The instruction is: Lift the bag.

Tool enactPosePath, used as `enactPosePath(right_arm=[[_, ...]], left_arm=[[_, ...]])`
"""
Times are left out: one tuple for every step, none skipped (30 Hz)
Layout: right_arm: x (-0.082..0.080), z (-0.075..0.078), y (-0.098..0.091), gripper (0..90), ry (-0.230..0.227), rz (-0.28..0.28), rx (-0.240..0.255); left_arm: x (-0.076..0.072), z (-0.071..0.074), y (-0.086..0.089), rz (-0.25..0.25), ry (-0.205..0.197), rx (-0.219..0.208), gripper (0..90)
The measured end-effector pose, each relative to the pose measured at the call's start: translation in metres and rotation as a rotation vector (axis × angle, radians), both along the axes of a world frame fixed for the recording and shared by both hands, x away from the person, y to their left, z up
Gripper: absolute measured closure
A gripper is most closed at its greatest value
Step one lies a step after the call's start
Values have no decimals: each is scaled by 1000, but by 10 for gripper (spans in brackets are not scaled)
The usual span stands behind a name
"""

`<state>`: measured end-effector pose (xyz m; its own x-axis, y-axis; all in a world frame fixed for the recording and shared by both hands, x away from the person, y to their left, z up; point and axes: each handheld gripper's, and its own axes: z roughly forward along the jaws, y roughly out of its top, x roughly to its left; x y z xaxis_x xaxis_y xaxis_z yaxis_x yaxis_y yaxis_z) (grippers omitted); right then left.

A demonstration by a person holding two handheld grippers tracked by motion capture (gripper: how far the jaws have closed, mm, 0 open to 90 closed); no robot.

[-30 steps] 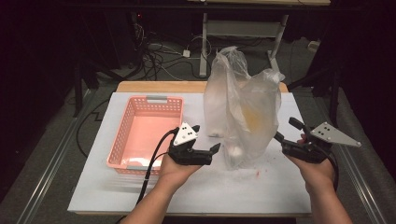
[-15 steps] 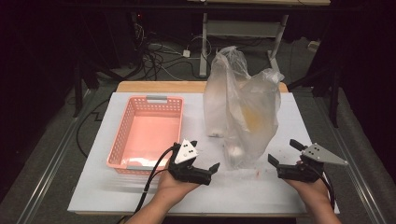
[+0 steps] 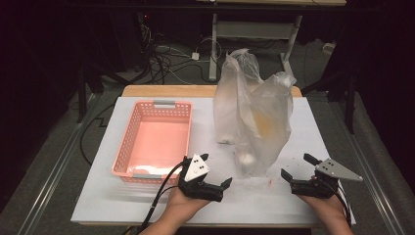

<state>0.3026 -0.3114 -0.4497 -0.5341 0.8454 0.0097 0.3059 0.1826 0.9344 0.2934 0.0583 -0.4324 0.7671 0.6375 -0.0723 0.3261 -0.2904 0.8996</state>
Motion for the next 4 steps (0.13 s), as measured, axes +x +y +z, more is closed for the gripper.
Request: enactPosePath(right_arm=[[0,0,-1,0,-2,1,0],[0,-1,0,0,-1,0,3],[1,-2,-1,0,-8,8,-6],[1,-2,0,0,-1,6,-3]], left_arm=[[0,0,0,0,-1,1,0],[-1,0,-1,-1,-1,2,0],[-1,0,0,0,-1,-1,0],[-1,0,0,1,-1,-3,0]])
